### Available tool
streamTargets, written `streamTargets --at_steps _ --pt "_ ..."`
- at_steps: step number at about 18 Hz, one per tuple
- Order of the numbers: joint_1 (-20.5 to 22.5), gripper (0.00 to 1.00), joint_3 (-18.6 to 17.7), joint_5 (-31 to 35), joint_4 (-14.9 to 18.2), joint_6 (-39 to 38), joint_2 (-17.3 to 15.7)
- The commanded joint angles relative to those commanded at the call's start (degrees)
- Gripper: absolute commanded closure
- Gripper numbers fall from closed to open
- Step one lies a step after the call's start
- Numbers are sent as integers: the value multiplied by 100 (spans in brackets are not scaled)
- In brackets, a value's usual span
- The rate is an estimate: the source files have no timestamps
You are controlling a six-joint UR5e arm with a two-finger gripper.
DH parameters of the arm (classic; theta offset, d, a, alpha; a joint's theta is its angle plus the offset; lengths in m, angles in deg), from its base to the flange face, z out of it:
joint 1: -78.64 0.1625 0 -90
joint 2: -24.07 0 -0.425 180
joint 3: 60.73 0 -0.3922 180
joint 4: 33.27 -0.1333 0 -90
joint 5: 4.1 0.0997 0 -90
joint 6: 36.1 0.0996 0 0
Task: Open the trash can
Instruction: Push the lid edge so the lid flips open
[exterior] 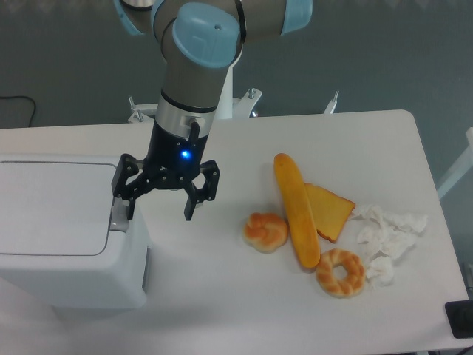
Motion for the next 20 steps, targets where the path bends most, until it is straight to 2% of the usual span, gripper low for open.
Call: streamTargets --at_steps 11,20 --pt "0 0 0 0 0 9 -26" --pt "158 0 97 -18 -35 44 -70"
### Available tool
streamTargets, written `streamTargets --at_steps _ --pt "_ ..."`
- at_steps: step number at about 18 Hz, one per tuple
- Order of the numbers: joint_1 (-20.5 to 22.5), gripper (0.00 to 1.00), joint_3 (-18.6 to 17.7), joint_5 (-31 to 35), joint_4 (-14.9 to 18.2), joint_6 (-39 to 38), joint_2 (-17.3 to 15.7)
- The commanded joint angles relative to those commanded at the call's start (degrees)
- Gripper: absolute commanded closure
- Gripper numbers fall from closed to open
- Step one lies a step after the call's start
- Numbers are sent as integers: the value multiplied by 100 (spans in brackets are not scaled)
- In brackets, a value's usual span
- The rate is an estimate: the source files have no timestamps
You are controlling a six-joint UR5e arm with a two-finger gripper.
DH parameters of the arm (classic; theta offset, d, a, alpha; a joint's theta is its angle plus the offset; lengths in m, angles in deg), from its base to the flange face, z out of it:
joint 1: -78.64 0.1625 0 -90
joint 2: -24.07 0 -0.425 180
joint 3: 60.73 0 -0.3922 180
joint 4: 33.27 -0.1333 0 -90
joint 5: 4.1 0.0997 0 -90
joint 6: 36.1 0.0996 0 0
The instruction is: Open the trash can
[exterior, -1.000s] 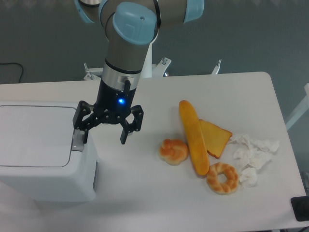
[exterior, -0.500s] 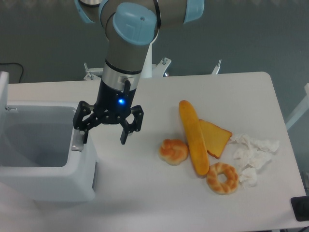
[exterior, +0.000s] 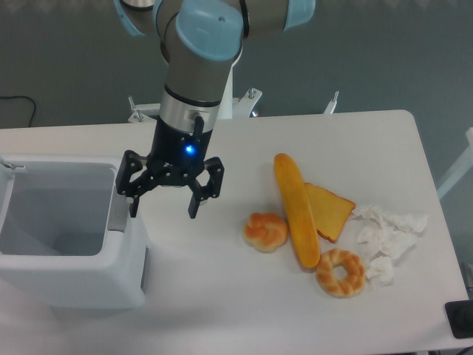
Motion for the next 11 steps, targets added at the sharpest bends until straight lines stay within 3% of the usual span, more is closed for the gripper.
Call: streamTargets --at_steps 6,11 --pt "263 0 44 44 -88 350 -131" --pt "693 0 53 53 -88 1606 -351"
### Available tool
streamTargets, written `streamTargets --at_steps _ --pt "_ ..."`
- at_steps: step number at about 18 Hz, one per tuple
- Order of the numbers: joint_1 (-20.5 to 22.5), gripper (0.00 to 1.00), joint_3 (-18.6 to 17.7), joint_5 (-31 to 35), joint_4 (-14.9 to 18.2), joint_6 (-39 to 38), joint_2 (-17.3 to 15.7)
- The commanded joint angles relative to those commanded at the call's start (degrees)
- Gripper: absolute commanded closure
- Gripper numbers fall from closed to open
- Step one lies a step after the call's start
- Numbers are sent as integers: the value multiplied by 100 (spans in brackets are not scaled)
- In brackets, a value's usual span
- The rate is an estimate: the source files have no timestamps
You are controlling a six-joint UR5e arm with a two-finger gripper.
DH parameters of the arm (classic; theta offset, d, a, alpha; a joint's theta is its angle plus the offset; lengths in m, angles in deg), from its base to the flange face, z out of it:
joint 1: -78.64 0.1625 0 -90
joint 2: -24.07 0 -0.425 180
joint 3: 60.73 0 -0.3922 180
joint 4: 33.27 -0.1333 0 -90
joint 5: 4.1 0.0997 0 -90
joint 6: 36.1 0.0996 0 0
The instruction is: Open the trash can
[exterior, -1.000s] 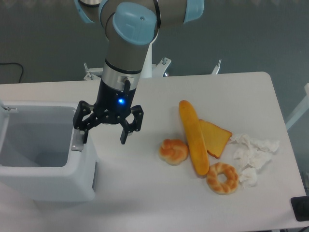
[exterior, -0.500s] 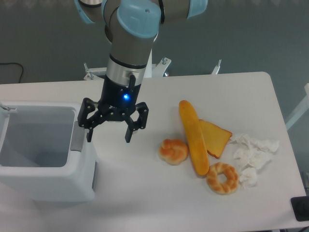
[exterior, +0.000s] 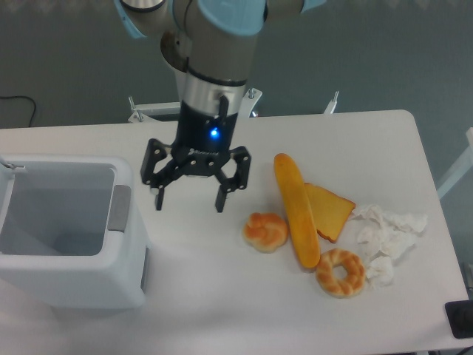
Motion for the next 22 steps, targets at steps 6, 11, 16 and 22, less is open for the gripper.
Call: streamTargets --at_steps 6,11,16,22 --pt "256 0 0 324 -26 1143 -36" --pt "247 0 -61 1649 -9 2593 -27" --pt "195 0 -132 2610 0 2894 52" --pt "186 0 -158 2602 -17 2903 26"
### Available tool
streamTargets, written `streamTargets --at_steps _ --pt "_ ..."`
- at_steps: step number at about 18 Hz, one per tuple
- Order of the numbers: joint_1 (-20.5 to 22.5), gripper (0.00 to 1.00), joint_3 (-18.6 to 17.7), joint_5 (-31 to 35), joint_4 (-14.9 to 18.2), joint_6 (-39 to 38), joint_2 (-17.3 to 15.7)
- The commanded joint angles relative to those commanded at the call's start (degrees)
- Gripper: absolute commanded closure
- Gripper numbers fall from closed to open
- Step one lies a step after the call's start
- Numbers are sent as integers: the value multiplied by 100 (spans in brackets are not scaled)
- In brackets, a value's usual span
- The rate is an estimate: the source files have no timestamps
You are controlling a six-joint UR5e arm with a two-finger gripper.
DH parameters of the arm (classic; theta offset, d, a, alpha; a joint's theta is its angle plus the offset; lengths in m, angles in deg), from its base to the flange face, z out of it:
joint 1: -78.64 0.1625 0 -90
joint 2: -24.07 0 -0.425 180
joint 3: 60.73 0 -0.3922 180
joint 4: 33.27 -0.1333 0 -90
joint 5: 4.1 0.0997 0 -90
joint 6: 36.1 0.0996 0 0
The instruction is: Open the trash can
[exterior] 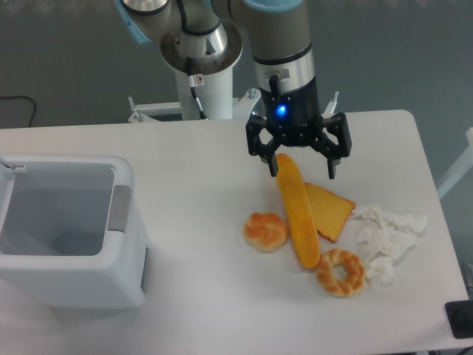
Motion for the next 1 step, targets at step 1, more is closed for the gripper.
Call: streamTargets --at_steps 1 --pt "0 0 0 0 0 0 0"
